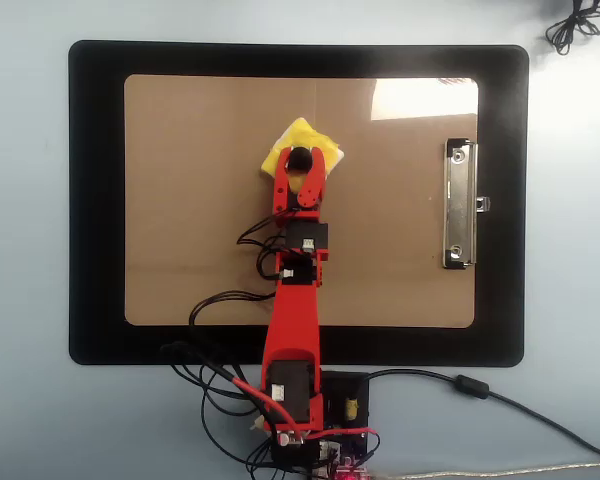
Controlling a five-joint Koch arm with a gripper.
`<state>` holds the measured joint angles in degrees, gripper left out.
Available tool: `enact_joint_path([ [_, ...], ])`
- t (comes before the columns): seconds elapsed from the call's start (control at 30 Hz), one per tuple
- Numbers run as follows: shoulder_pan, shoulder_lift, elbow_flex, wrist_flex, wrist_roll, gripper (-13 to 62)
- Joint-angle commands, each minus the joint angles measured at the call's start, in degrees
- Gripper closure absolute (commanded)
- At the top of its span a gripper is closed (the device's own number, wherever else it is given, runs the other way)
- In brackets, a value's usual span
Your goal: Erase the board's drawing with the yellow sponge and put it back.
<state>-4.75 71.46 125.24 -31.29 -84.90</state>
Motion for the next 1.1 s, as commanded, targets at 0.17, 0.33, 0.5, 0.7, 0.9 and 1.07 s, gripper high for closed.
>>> enact_joint_path([
  [0.17,-6.59,25.84,26.46,-0.62,-5.19,57.7],
  [0.33,-7.38,14.94,14.41,-0.44,-5.19,57.7],
  [0.5,-6.94,-8.44,-10.37,-0.62,-5.1,57.6],
  [0.7,-7.56,9.4,-1.14,5.01,-5.1,57.6],
  [0.9,-18.9,37.62,-0.44,40.08,-10.99,57.6],
  [1.07,-33.49,40.87,-3.96,44.91,-22.06,57.6],
])
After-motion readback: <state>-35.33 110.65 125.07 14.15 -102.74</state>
